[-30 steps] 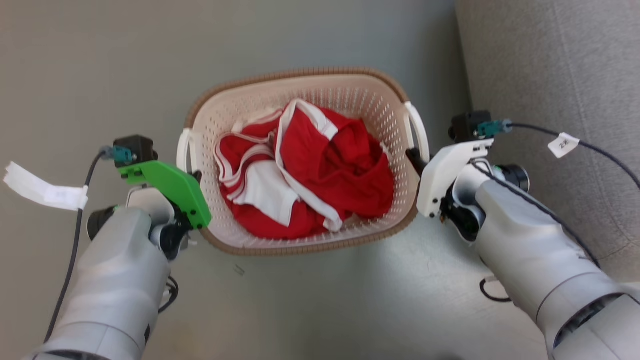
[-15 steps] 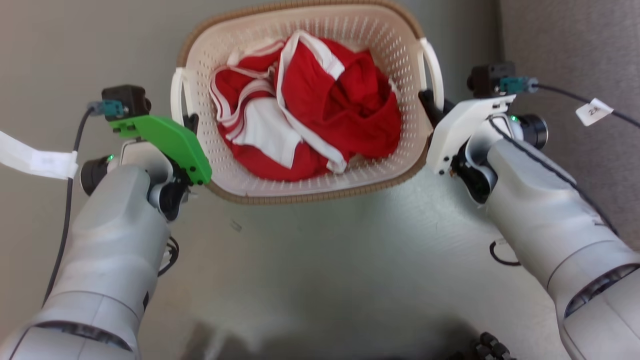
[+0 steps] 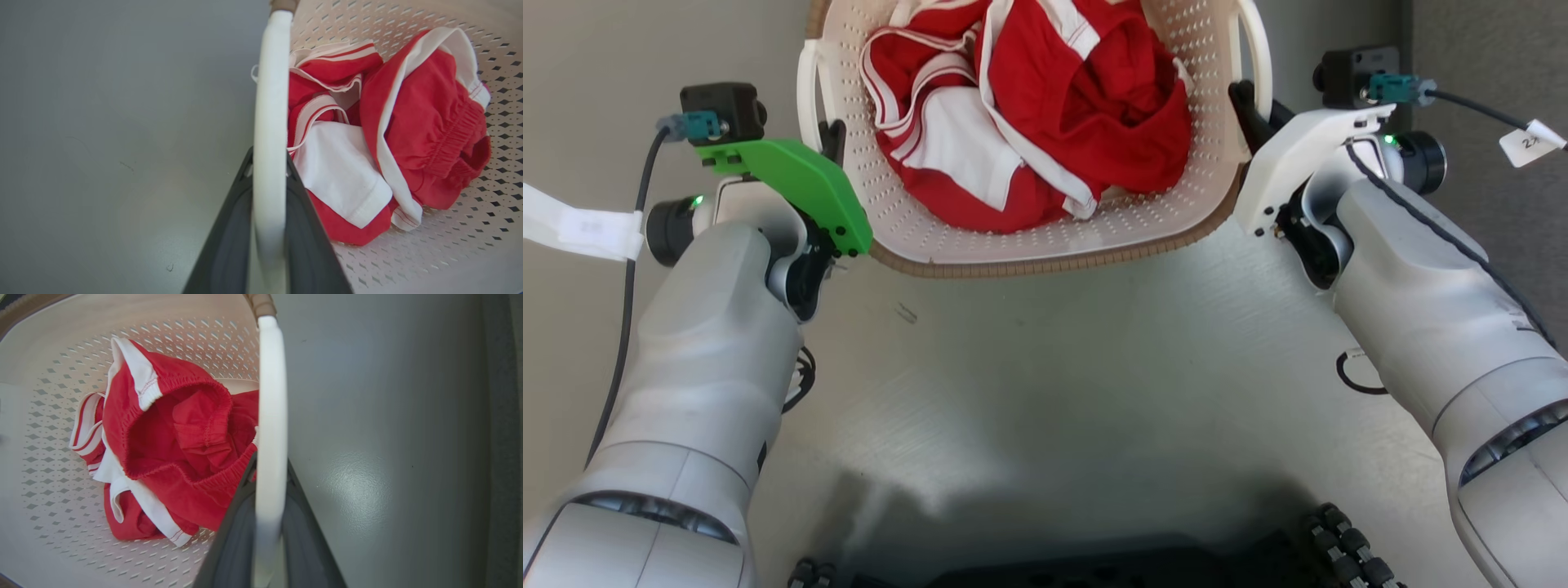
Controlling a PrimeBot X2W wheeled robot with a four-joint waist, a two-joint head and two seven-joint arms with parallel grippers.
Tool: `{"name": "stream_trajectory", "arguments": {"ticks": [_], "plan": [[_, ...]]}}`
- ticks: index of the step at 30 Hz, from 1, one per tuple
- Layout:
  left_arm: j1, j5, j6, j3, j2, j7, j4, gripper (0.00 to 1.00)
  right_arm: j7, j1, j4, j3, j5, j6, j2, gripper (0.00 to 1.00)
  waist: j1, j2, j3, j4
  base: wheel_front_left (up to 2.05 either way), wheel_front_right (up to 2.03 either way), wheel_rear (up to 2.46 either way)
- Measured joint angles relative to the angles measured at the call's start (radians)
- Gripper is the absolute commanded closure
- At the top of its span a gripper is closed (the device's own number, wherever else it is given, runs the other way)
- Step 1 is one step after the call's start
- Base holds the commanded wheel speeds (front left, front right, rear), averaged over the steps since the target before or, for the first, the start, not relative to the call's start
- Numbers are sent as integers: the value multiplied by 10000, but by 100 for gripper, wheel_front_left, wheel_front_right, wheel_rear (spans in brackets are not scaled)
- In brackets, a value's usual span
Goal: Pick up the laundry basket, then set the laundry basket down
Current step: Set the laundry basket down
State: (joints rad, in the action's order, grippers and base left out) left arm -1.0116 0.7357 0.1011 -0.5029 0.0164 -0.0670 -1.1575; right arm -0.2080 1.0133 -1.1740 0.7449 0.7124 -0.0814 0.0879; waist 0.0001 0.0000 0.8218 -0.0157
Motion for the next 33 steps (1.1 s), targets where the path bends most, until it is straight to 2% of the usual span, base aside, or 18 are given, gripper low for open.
{"name": "stream_trajectory", "arguments": {"ticks": [11,33], "plan": [[-523,-104,0,-98,-44,-508,-163,100,-297,483,-2,13,-286,217,77,100,0,0,788,85,0,0,0],[-1105,-293,2,-226,-217,-957,-485,100,-527,812,63,-326,-253,186,180,100,-1,0,1596,191,0,0,0]]}}
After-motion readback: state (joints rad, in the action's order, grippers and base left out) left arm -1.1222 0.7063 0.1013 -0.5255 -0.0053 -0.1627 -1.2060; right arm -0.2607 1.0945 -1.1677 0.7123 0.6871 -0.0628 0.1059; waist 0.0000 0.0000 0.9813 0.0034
